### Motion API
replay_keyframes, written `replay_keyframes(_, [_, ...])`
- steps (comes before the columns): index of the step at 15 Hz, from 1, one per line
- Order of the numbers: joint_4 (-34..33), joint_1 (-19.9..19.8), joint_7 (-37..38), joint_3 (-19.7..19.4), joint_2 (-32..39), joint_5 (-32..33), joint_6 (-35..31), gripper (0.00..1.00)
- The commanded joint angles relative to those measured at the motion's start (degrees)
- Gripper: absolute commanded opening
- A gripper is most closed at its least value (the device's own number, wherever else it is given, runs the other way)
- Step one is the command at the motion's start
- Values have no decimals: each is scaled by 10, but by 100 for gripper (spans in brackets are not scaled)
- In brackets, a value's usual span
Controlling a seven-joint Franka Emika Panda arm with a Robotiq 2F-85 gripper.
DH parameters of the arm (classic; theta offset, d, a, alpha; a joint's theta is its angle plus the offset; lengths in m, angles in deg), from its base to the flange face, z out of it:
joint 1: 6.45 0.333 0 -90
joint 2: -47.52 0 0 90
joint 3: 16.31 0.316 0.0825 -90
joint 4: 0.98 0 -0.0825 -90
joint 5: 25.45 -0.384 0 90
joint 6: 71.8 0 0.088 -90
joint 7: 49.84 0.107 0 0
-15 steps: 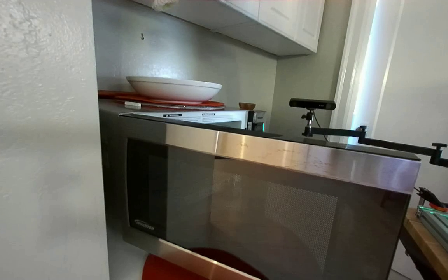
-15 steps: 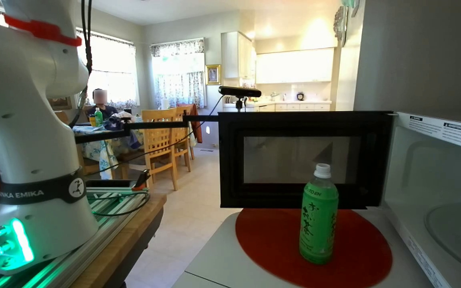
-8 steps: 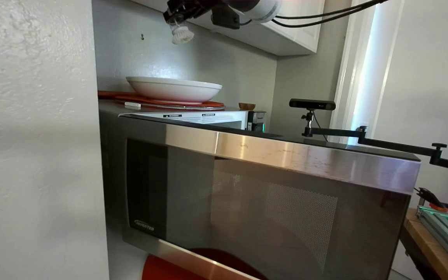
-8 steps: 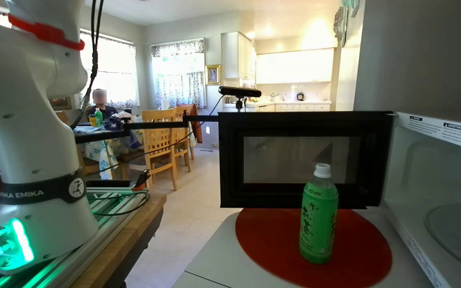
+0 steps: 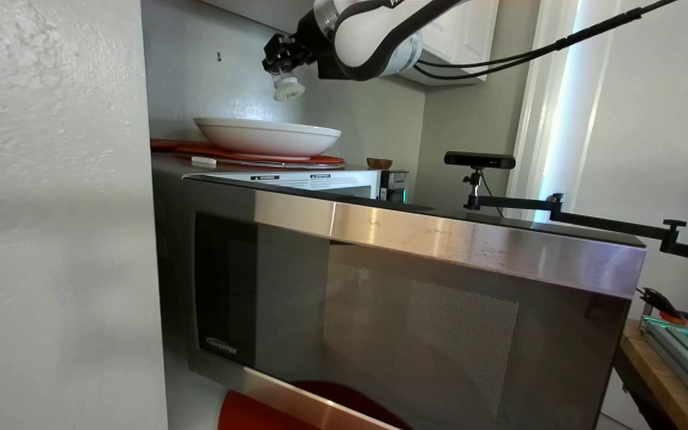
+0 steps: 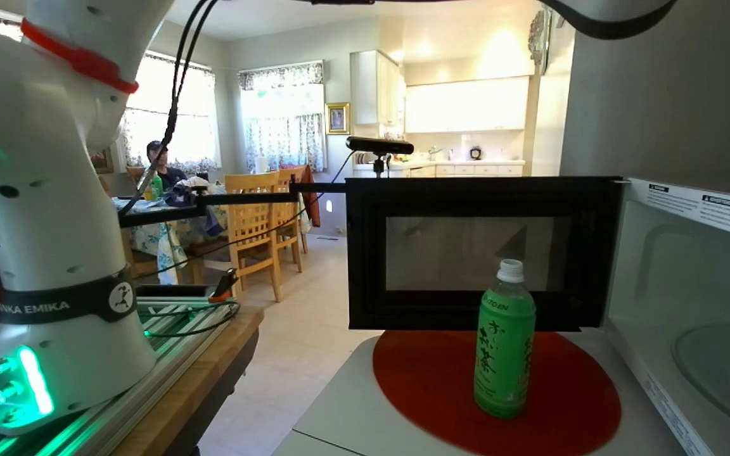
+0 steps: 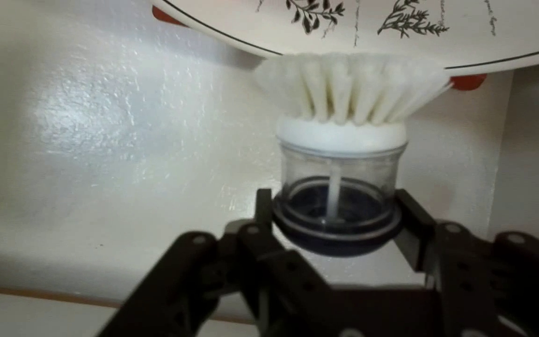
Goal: Pick up the salt shaker then put it back inside the bowl
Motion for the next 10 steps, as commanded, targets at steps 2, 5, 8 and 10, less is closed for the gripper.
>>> replay_keyframes(2, [-17,62,78,-101,83,-56,-48,38])
replay_keyframes(5, [-12,62,91,-92,102,-78,-74,38])
replay_keyframes(8, [-13,47,96,-63,104,-75,-84,38])
replay_keyframes(10, [-11,35,94,-39,98,-65,-86,38])
